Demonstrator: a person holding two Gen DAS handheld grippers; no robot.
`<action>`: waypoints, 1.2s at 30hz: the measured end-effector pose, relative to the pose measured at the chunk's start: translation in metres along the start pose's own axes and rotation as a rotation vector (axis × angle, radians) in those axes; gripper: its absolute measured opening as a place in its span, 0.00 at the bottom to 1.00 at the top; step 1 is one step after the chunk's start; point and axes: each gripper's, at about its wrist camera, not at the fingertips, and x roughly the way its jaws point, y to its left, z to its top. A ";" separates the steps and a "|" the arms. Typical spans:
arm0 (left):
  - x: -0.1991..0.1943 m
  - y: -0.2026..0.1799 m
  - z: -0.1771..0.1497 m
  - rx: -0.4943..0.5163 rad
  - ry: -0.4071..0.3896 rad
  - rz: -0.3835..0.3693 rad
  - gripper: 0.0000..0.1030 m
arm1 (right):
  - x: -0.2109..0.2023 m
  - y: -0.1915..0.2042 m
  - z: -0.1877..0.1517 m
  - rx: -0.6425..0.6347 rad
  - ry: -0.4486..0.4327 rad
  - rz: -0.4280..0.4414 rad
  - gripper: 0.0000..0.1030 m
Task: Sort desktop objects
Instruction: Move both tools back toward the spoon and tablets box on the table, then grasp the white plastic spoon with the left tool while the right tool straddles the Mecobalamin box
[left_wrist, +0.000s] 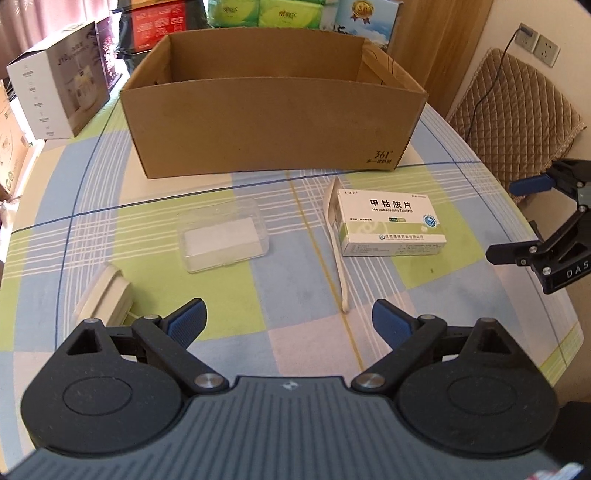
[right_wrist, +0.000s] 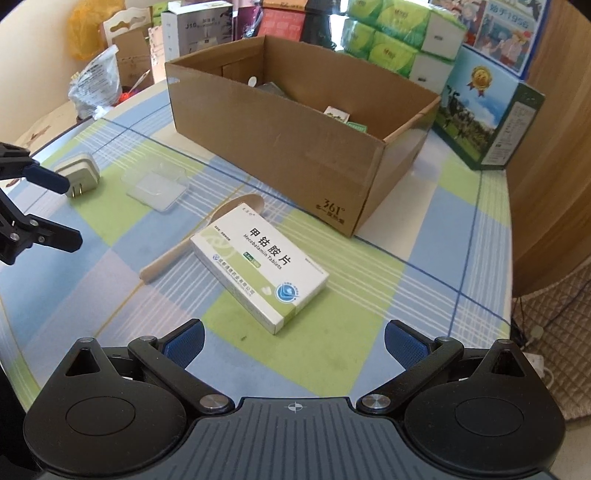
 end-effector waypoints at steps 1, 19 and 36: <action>0.004 -0.001 0.001 0.007 0.003 0.002 0.90 | 0.004 -0.001 0.001 -0.010 0.005 -0.003 0.98; 0.063 -0.019 0.008 0.080 0.001 -0.047 0.77 | 0.083 0.008 0.043 -0.311 0.067 0.136 0.93; 0.087 -0.028 0.018 0.105 0.011 -0.050 0.49 | 0.073 -0.009 0.010 -0.130 0.089 0.091 0.68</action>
